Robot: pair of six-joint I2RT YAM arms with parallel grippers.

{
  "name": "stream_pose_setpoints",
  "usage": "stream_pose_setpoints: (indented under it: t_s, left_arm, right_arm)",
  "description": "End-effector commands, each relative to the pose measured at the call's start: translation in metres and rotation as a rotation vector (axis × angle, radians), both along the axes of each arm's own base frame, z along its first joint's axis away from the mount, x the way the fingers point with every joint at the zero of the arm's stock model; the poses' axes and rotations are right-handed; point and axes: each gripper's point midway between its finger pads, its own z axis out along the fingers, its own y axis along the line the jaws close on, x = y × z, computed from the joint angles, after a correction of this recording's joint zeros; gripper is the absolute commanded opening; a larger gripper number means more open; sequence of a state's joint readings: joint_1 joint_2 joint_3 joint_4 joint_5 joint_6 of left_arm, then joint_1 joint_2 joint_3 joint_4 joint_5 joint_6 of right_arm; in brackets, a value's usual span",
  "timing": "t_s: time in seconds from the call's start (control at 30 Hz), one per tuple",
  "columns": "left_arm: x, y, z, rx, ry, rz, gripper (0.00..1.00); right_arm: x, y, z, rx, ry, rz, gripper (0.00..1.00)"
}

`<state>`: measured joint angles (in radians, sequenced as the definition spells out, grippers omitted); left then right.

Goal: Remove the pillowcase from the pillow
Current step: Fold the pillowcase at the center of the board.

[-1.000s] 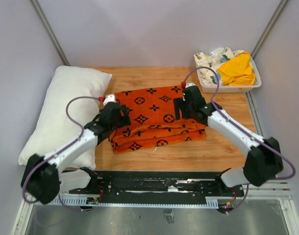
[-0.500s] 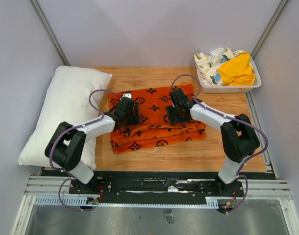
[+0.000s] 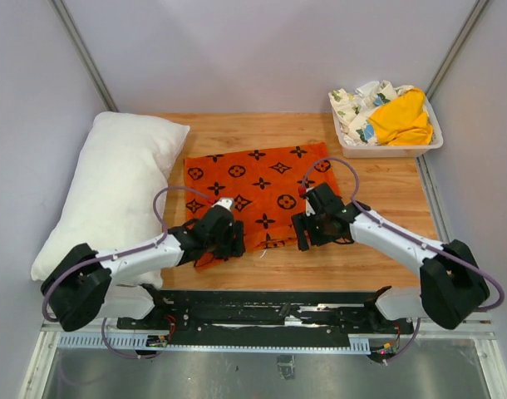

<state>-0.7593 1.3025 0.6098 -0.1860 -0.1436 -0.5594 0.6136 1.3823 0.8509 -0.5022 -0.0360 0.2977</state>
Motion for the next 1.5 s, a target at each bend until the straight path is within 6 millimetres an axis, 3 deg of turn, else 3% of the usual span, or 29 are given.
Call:
stream_pose_setpoints:
  t_s: [0.0,0.1,0.2,0.37,0.53,0.7,0.83,0.93,1.03,1.17,1.33,1.47]
  left_arm:
    - [-0.045,-0.007,-0.005,-0.093,0.072,0.001,0.71]
    - [-0.068,-0.017,0.001,-0.182,0.095,-0.024,0.71]
    - [-0.082,-0.020,0.006,-0.224,0.107,-0.066,0.71]
    - [-0.070,-0.012,0.020,-0.158,0.034,-0.062,0.74]
    - [-0.039,-0.017,0.038,-0.094,-0.060,-0.046,0.84]
    - [0.008,-0.021,0.061,-0.223,-0.084,-0.030,0.86]
    - [0.053,-0.005,0.078,-0.262,-0.132,0.021,0.86]
    - [0.081,0.008,0.077,-0.202,-0.152,0.071,0.86]
    - [0.101,0.015,0.066,-0.173,-0.137,0.102,0.86]
    - [0.114,0.019,0.050,-0.166,-0.100,0.115,0.86]
    - [0.122,0.030,0.037,-0.162,-0.075,0.141,0.86]
    - [0.126,0.035,0.023,-0.147,-0.047,0.152,0.86]
  right_arm:
    - [-0.046,-0.008,-0.010,0.039,0.090,-0.021,0.73]
    - [-0.048,-0.015,0.002,0.057,0.043,-0.061,0.77]
    - [-0.037,-0.029,0.022,0.050,-0.073,-0.139,0.84]
    - [-0.003,-0.061,0.049,0.118,-0.208,-0.328,0.83]
    - [0.023,-0.108,0.042,0.160,-0.201,-0.532,0.77]
    - [0.044,-0.130,0.026,0.153,-0.200,-0.612,0.77]
    - [0.058,-0.120,0.016,0.236,-0.169,-0.590,0.72]
    - [0.066,-0.107,0.011,0.295,-0.148,-0.555,0.64]
    - [0.066,-0.101,0.007,0.319,-0.115,-0.543,0.51]
    - [0.051,-0.100,0.008,0.306,-0.061,-0.533,0.29]
    - [0.025,-0.112,0.016,0.240,-0.035,-0.554,0.27]
    - [0.017,-0.128,0.018,0.158,0.013,-0.585,0.27]
